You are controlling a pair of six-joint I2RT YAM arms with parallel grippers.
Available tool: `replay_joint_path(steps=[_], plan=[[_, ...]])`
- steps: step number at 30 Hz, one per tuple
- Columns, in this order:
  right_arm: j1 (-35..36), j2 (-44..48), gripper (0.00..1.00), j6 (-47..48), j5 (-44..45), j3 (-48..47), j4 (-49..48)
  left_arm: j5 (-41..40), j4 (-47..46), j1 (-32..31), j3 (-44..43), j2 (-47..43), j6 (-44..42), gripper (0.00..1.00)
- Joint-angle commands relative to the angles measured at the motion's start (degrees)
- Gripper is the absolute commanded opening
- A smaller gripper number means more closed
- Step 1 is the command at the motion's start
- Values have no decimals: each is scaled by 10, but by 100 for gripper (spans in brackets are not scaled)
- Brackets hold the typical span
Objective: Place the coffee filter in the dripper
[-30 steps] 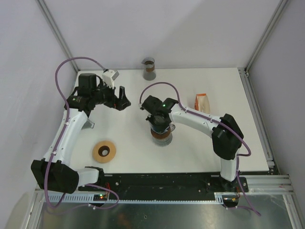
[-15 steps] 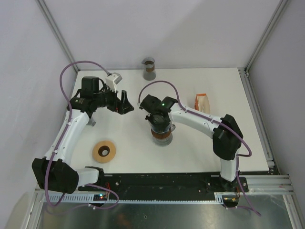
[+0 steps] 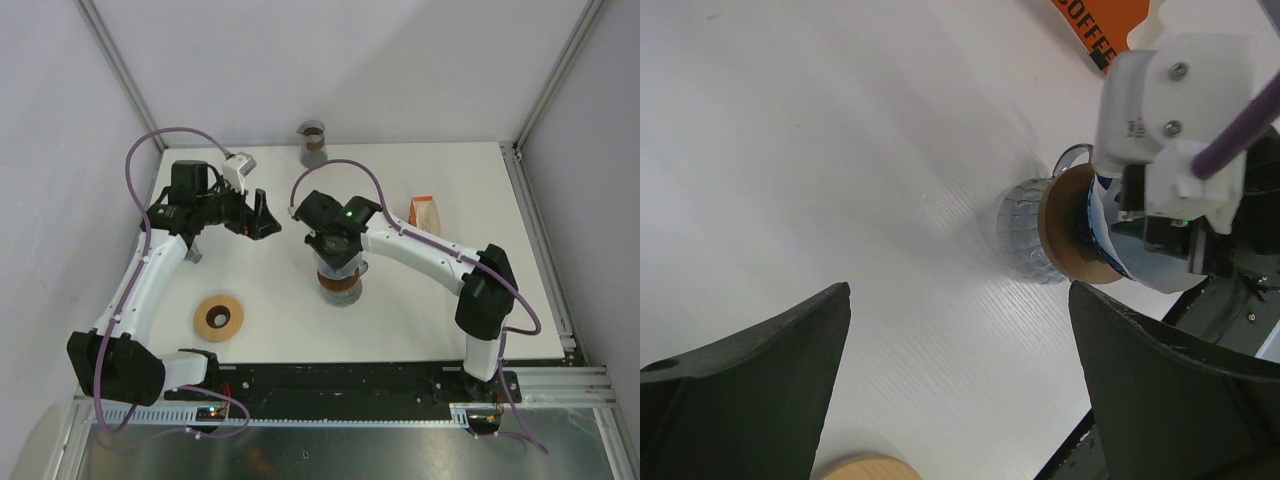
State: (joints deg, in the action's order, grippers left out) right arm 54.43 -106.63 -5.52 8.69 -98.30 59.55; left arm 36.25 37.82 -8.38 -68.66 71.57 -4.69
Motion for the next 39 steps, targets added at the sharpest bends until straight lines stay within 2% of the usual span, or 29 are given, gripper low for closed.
replay_joint_path(steps=[1,9,14,16,18,20,21,26,32,39], plan=[[4,40,31,3,16,-33,13,8,-9,-3,-9,-12,-1,94],[4,71,32,4,23,-64,23,-1,-8,-3,-10,-12,-6,94],[-6,122,41,1,28,-77,10,-16,-8,-3,-19,-8,-12,95],[-18,148,49,-2,30,-74,-1,-21,-8,-3,-24,-3,-13,95],[-32,176,65,-6,37,-61,-19,-23,-8,-3,-31,4,-14,95],[-55,210,89,-11,32,-30,-48,-28,-9,-3,-40,11,-16,95],[-76,230,94,-15,22,-15,-68,-30,-8,-4,-46,15,-19,95],[-177,313,99,-38,-73,79,-154,-55,-8,-26,-106,66,-68,97],[-264,371,99,-38,-105,138,-190,-165,-8,-96,-251,202,-151,98],[-311,380,99,-18,-106,164,-167,-239,-8,-118,-547,457,-169,100]])
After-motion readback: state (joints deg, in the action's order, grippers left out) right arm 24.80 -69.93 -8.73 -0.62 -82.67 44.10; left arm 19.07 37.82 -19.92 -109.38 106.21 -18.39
